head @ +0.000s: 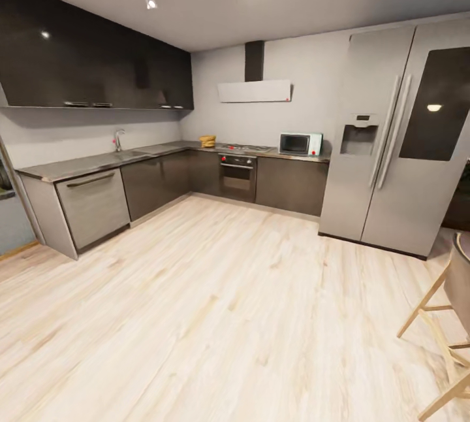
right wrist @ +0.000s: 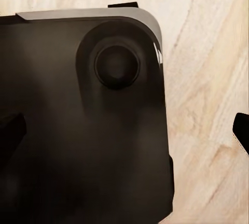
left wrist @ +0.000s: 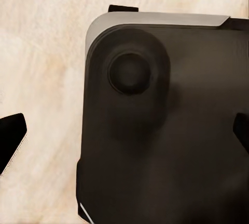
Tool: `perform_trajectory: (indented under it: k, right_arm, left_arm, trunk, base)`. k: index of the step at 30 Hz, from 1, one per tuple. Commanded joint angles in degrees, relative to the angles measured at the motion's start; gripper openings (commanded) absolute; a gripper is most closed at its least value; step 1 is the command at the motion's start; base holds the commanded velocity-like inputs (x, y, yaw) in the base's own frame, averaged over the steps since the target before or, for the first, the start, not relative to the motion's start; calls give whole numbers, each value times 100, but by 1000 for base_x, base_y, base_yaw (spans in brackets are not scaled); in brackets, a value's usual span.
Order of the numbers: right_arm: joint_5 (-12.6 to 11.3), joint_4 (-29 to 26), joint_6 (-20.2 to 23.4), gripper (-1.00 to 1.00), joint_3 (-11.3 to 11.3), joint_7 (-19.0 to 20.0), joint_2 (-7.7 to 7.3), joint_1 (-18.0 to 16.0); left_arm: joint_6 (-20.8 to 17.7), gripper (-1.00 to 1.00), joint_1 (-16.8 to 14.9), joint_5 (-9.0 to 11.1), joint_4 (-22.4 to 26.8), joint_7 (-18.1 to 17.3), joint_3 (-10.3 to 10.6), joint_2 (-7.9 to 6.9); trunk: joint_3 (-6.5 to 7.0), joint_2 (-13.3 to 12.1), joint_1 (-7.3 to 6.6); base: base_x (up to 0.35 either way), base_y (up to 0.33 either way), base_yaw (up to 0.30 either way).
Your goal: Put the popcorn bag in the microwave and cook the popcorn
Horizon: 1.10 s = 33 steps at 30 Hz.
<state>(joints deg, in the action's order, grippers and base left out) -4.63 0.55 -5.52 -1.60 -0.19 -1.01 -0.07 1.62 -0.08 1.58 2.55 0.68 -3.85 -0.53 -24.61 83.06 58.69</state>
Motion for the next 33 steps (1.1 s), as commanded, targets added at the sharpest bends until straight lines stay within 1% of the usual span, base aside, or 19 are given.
perform_trajectory:
  k: [1,24,29,33]
  right_arm:
    - [-45,6,-30,100,-10,3,2,-2]
    - [-39,6,-43,100,-6,-16,-4,-2]
    - [-39,6,-46,100,-7,-16,-4,-2]
    - [-38,6,-33,100,-7,-16,-4,-2]
  left_arm:
    - [14,100,-1,17,0,2,-36,1]
    - [-37,100,-1,18,0,2,-37,-8]
    - [-29,100,-1,18,0,2,-35,-8]
    - [-14,100,-1,18,0,2,-37,-8]
  trunk:
    - [-4,2,4]
    - [-4,2,4]
    - [-17,2,4]
    - [-21,2,4]
  base:
    - [332,0,-10]
    - [332,0,-2]
    - [332,0,-160]
    - [332,0,-43]
